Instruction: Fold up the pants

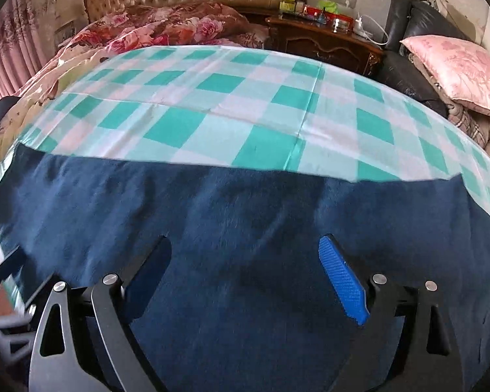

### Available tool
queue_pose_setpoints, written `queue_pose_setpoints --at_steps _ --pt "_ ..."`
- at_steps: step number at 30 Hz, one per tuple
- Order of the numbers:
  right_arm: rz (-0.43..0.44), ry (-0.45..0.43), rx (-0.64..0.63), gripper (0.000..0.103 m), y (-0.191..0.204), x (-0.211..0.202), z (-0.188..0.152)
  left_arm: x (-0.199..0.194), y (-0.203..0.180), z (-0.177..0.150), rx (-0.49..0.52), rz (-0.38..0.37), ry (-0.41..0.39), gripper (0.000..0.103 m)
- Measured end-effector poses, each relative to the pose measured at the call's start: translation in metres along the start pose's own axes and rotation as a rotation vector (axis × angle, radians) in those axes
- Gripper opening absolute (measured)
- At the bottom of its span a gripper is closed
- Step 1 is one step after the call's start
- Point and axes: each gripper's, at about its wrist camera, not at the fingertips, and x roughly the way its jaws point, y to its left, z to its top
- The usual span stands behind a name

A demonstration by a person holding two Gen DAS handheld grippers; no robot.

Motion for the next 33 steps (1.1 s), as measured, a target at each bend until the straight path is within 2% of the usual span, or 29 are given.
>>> queue_pose_setpoints --at_steps 5,14,15,16,17,18,19,23,29,33 --pt "0.019 -0.009 0.018 0.088 0.002 -0.023 -0.021 -0.001 0.002 -0.006 0.034 0.018 -0.038 0.094" --pt "0.041 0.013 0.034 0.088 0.000 -0.037 -0.045 -0.009 0.018 -0.009 -0.007 0.062 0.012 0.094" --pt "0.041 0.018 0.030 0.087 0.001 -0.037 -0.048 -0.012 0.021 -0.010 -0.012 0.079 0.012 0.089" --pt "0.040 0.023 0.025 0.085 0.002 -0.037 -0.051 -0.015 0.024 -0.011 -0.020 0.089 0.007 0.076" --pt "0.038 0.028 0.022 0.082 0.003 -0.036 -0.053 -0.020 0.033 -0.011 -0.044 0.090 0.001 0.071" --pt "0.038 0.039 0.018 0.073 0.003 -0.034 -0.056 -0.024 0.041 -0.011 -0.072 0.087 -0.007 0.066" --pt "0.040 0.052 0.018 0.068 0.003 -0.032 -0.058 -0.029 0.051 -0.011 -0.105 0.088 -0.020 0.064" --pt "0.007 0.048 -0.014 0.066 0.006 -0.030 -0.065 -0.050 0.100 -0.010 -0.217 0.130 -0.075 0.061" --pt "-0.006 0.032 -0.023 0.066 0.007 -0.030 -0.067 -0.061 0.160 -0.009 -0.331 0.156 -0.076 0.057" --pt "-0.005 0.028 -0.027 0.066 0.007 -0.029 -0.068 -0.056 0.186 -0.010 -0.376 0.139 -0.067 0.057"
